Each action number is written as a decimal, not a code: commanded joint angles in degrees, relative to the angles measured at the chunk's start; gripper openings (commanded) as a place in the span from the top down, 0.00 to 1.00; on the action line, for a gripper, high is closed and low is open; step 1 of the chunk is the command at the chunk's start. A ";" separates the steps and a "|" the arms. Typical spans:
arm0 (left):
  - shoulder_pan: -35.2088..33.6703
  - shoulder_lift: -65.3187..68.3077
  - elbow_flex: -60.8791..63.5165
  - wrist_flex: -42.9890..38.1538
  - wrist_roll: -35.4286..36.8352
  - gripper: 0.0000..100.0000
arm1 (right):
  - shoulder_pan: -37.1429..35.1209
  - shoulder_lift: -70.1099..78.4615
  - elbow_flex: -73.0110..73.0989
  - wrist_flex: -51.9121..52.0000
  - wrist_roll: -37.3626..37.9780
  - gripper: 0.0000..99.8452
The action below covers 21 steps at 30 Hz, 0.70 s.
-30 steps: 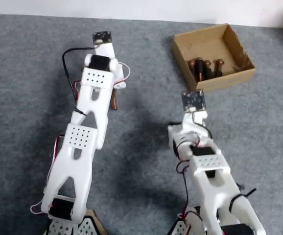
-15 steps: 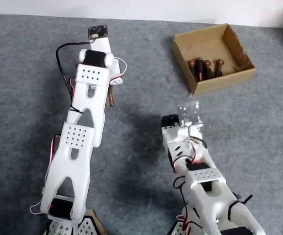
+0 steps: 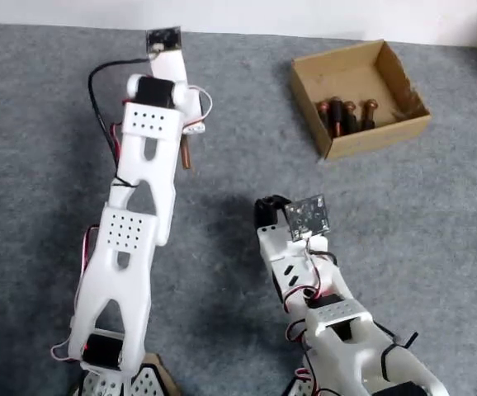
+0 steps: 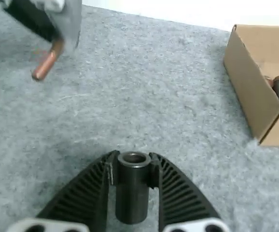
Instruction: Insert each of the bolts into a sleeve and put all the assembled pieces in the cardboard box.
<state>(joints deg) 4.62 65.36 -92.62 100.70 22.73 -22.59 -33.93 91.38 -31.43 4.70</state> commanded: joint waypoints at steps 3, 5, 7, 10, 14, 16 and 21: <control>3.30 -7.69 -2.51 0.70 -0.97 1.00 | -0.48 -1.89 -0.13 -1.54 0.62 0.99; 3.56 -7.69 -1.36 0.97 -0.97 1.00 | -0.48 -1.98 -0.13 -1.54 0.62 0.99; 3.47 -8.66 2.59 0.97 -1.14 1.00 | -0.57 -1.98 -0.13 -1.63 0.62 0.99; 3.38 -14.55 12.70 0.97 -4.84 1.00 | -0.57 -1.98 -0.13 -1.63 0.62 0.99; 3.65 -25.10 24.22 0.97 -5.19 1.00 | -1.45 -1.98 -0.13 -1.63 0.53 0.99; 3.82 -29.41 28.70 0.97 -5.27 1.00 | -2.77 -1.98 -0.13 -1.63 0.53 0.99; 7.87 -34.15 35.03 0.97 -5.45 1.00 | -5.32 -1.98 -0.13 -1.63 0.44 0.99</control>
<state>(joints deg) 8.92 37.14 -59.21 101.23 17.98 -26.11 -34.11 91.38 -31.60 4.70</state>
